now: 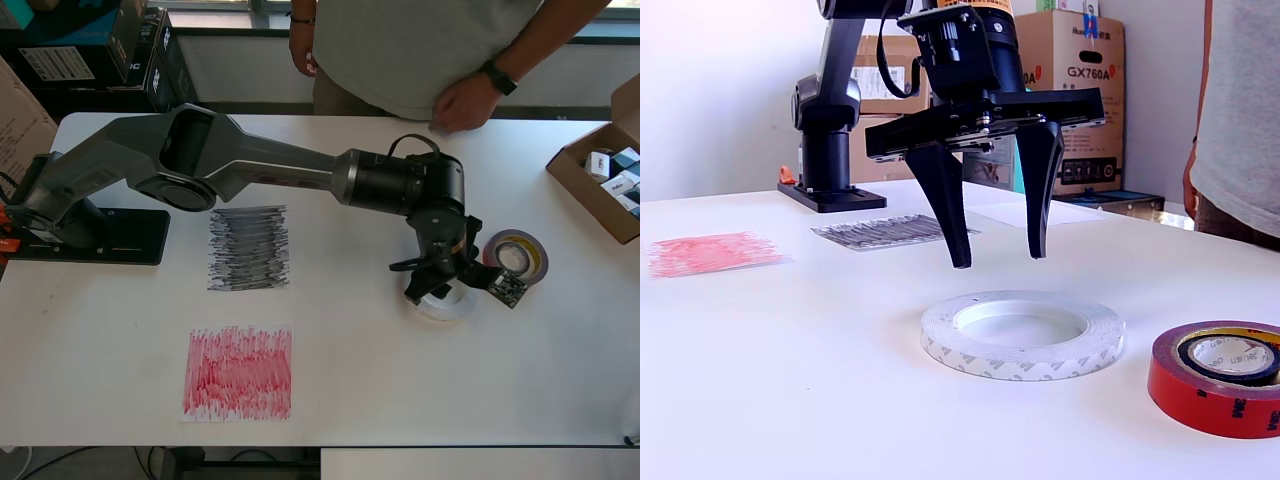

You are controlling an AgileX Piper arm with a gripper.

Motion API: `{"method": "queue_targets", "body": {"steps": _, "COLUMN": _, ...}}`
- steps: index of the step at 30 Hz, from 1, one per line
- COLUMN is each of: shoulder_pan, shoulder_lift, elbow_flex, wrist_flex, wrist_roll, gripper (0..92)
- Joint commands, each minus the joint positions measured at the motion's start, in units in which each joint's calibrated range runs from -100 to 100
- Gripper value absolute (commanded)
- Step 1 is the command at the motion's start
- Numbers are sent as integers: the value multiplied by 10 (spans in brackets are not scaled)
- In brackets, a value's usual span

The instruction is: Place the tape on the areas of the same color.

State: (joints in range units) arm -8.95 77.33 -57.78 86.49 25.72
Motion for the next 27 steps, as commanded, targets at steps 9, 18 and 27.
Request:
{"method": "queue_targets", "body": {"steps": 9, "shoulder_pan": -4, "shoulder_lift": -8, "elbow_flex": -3, "wrist_flex": 82, "wrist_roll": 11, "gripper": 539}}
{"method": "queue_targets", "body": {"steps": 18, "shoulder_pan": -4, "shoulder_lift": -52, "elbow_flex": -14, "wrist_flex": 115, "wrist_roll": 4, "gripper": 539}}
{"method": "queue_targets", "body": {"steps": 27, "shoulder_pan": 18, "shoulder_lift": -59, "elbow_flex": -8, "wrist_flex": 116, "wrist_roll": 2, "gripper": 539}}
